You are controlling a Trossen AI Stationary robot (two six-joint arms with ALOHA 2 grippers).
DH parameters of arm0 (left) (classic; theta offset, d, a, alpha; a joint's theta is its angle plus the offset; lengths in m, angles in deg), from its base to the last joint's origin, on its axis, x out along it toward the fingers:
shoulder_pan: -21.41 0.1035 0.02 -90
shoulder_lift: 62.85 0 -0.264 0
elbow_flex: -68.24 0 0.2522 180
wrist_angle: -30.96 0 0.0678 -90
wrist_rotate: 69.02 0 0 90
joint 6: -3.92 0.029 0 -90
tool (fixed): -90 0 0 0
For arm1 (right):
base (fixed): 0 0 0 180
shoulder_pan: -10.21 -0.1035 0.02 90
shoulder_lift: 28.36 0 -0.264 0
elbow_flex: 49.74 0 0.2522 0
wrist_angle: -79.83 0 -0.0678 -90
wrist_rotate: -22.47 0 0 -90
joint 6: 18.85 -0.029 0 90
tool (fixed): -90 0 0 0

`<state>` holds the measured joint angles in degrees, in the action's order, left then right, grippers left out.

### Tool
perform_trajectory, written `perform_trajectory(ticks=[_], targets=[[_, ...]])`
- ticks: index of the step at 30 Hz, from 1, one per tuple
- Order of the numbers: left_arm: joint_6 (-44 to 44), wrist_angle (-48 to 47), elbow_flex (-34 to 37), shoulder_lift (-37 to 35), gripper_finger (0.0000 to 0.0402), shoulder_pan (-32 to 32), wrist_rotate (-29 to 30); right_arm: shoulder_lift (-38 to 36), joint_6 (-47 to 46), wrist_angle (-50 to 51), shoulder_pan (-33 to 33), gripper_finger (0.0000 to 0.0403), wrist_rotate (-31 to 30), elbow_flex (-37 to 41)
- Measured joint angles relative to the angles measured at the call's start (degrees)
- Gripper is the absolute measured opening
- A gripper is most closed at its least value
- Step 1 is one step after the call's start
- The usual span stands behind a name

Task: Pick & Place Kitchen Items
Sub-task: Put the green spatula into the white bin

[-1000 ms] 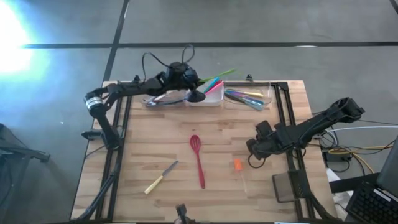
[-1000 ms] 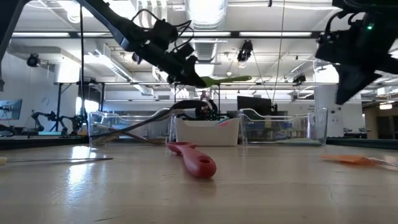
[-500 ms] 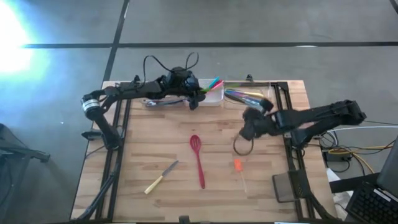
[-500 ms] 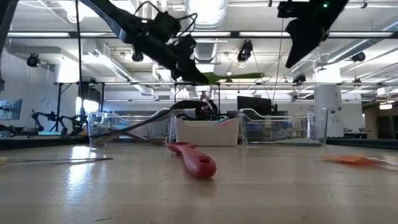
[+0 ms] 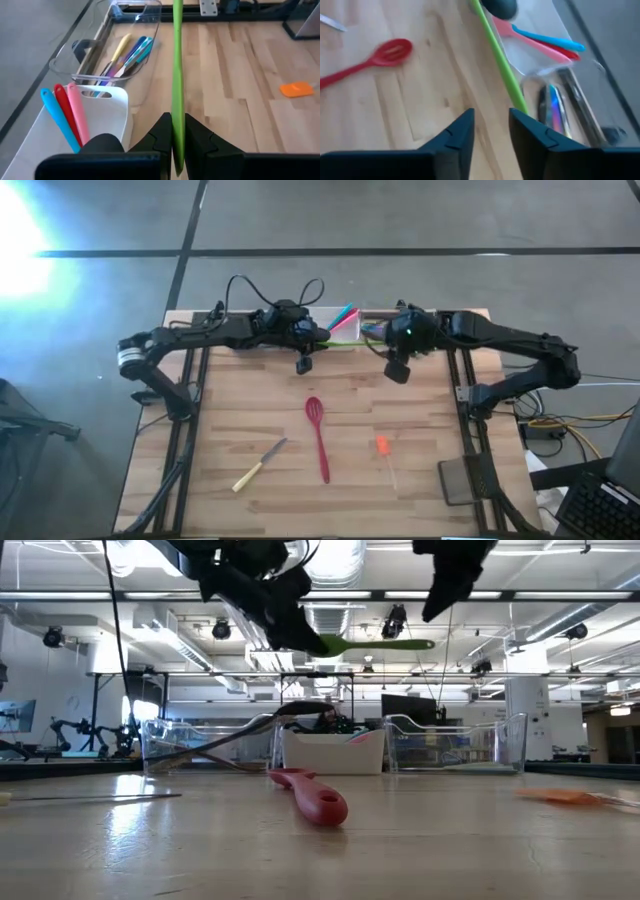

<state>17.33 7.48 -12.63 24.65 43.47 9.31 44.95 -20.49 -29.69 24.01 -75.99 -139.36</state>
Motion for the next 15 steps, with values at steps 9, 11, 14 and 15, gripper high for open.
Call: perform_trajectory(ticks=[9, 11, 14, 15], targets=[[-1.01, -2.54, -0.79, -0.16, 0.0024, -0.04, -2.54, 11.72, 6.93, 8.43, 2.23, 0.0177, 4.0, -9.8], [-0.71, -3.82, -1.02, -0.13, 0.0024, -0.04, -2.55, 14.69, 8.33, 11.16, 2.25, 0.018, 3.68, -11.94], [-0.42, -3.93, -1.22, -0.13, 0.0024, -0.04, -2.7, 18.42, 9.22, 12.24, 2.25, 0.0179, 1.48, -14.23], [-0.42, -3.92, -1.22, -0.13, 0.0024, -0.04, -2.94, 19.59, 9.53, 12.39, 2.23, 0.0177, 0.63, -14.9]])
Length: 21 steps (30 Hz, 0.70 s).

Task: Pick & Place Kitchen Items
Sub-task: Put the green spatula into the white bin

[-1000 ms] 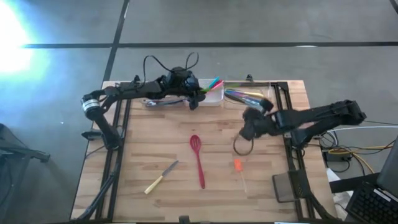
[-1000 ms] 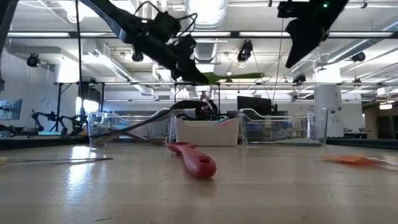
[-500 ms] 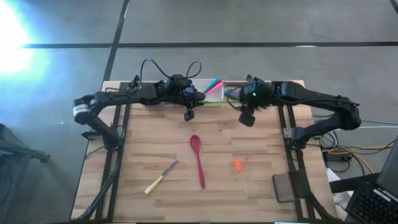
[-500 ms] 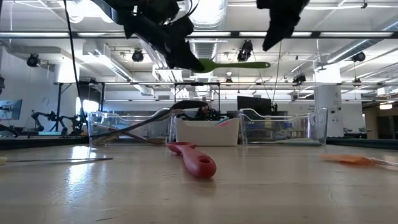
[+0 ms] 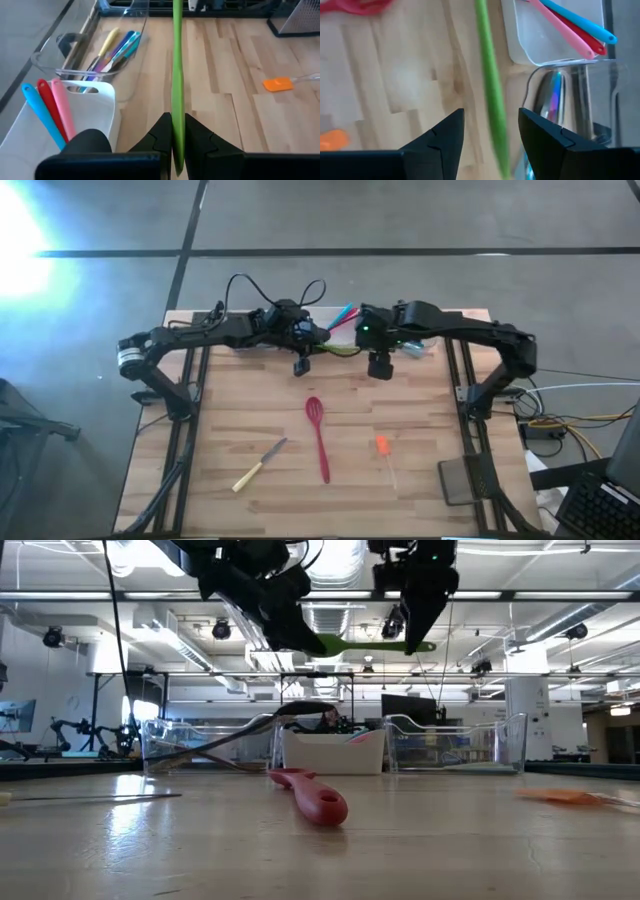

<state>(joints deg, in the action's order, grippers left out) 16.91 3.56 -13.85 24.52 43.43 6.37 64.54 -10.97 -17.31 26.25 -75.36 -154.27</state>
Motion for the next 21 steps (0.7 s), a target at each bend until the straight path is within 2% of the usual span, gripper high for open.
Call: perform_trajectory(ticks=[8, 11, 14, 21], targets=[[0.35, -1.52, 0.0, 0.0, 0.0024, -0.07, -1.16, 6.31, 2.89, 2.57, 0.52, 0.0158, -2.75, -3.88], [0.61, -1.73, 0.0, 0.0, 0.0024, 0.0, -0.93, 6.71, 2.89, 4.41, 0.64, 0.011, -5.6, -4.35], [0.71, -1.57, 0.0, 0.0, 0.0024, -0.01, -0.33, 6.39, 4.02, 4.74, 0.67, 0.0034, -5.59, -4.3], [1.48, -1.24, -0.02, 0.0, 0.0024, 0.11, 0.18, 6.19, 3.98, 4.73, 0.65, 0.0023, -6.65, -4.52]])
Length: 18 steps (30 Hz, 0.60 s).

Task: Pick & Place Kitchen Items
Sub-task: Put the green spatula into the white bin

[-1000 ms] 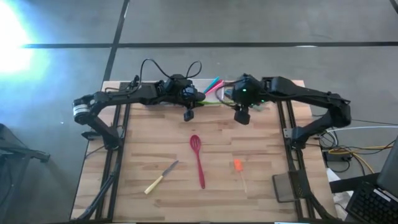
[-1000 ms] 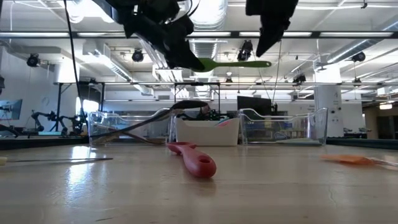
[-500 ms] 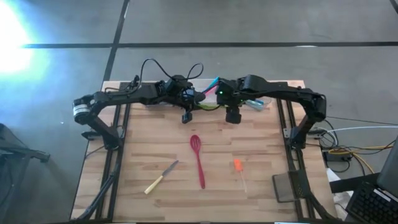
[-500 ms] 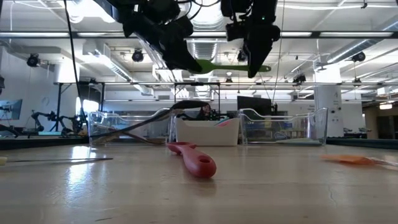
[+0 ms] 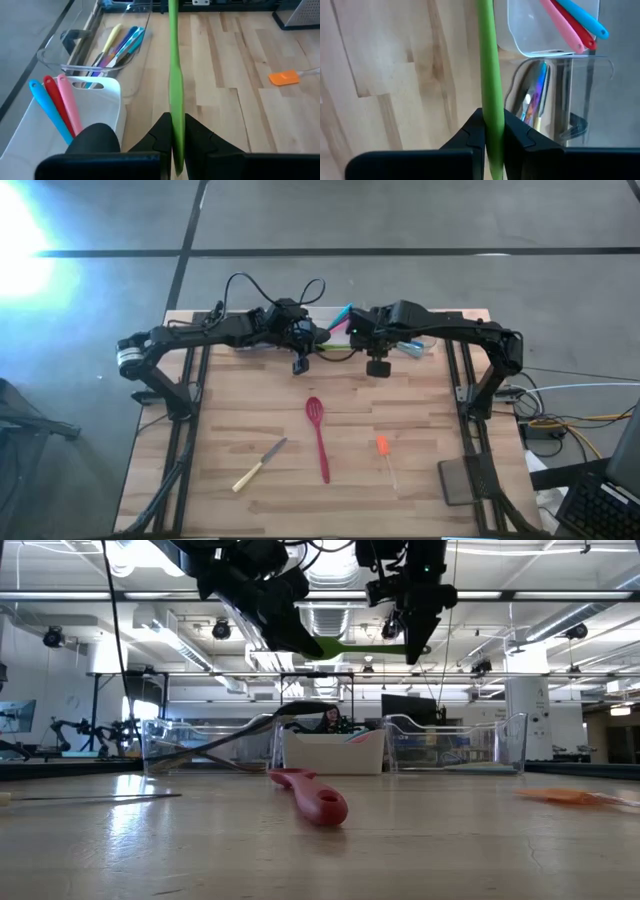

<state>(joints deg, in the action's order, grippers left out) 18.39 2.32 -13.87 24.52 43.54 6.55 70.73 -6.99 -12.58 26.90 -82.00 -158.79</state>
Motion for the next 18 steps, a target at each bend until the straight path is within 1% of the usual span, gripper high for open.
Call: perform_trajectory(ticks=[2, 3, 9, 11, 13, 14, 18], targets=[[0.08, 0.1, 0.02, 0.0, 0.0028, -0.09, 0.48, 0.0, 0.03, 0.43, 0.06, 0.0023, -1.12, -0.07], [0.1, 0.34, 0.02, 0.0, 0.0036, -0.11, 1.04, -0.07, 0.07, 0.6, 0.22, 0.0023, -1.68, -0.07], [-0.97, -0.33, 0.06, 0.0, 0.0134, -0.11, 4.91, -1.32, 0.62, 1.25, 2.33, 0.0023, -4.4, -0.1], [-1.05, -1.68, 0.11, -0.05, 0.0164, -0.17, 6.78, -1.57, 0.62, 1.04, 3.96, 0.0022, -6.68, -0.18], [-1.01, -2.99, 0.13, -0.12, 0.019, -0.26, 8.9, -1.6, 1.63, 1.03, 6.19, 0.0022, -7.66, -0.2], [-0.7, -4.11, 0.13, -0.27, 0.0201, -0.28, 9.01, -1.6, 2.38, 0.91, 7.34, 0.0022, -7.91, -0.2], [-0.91, -8.4, 0.55, -0.99, 0.0226, -0.07, 9.43, -0.79, 6.05, 0.07, 11.86, 0.0022, -8.43, -0.2]])
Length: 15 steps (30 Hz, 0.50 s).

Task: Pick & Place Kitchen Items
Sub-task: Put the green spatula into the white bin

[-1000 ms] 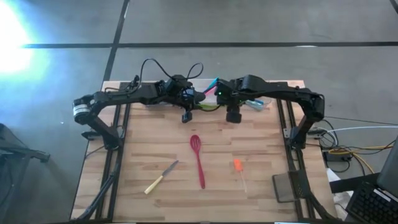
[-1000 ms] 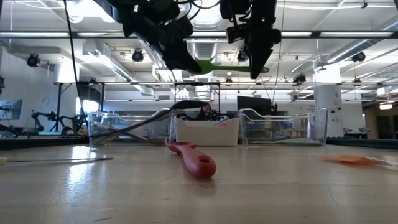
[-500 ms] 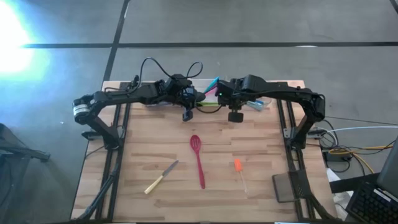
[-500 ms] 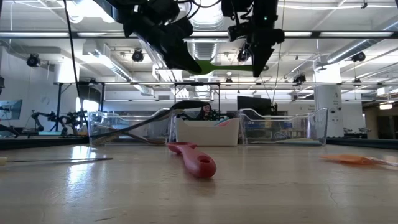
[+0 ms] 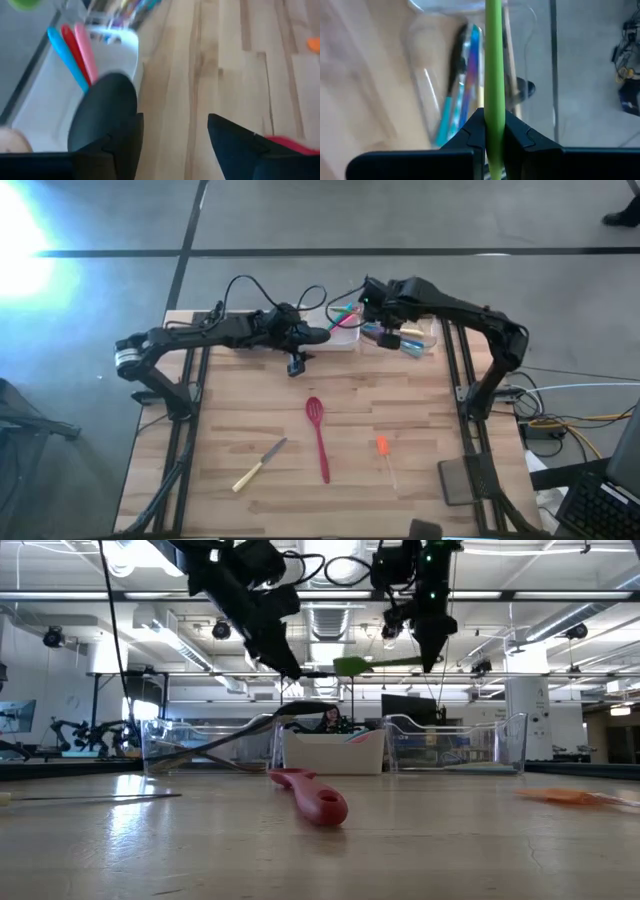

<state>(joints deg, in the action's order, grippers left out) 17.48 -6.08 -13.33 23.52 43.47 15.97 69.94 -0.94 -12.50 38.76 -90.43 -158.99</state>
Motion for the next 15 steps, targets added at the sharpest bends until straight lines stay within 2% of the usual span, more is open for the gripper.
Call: perform_trajectory(ticks=[7, 15], targets=[[-2.72, 2.53, 7.25, -4.24, 0.0218, -0.02, 0.12, 2.77, 7.3, -1.42, 4.52, 0.0022, -3.01, -2.4], [-8.21, 6.83, 14.73, -13.01, 0.0213, -0.06, 0.42, 11.63, 15.94, 0.11, 5.31, 0.0022, -2.8, -12.78]])
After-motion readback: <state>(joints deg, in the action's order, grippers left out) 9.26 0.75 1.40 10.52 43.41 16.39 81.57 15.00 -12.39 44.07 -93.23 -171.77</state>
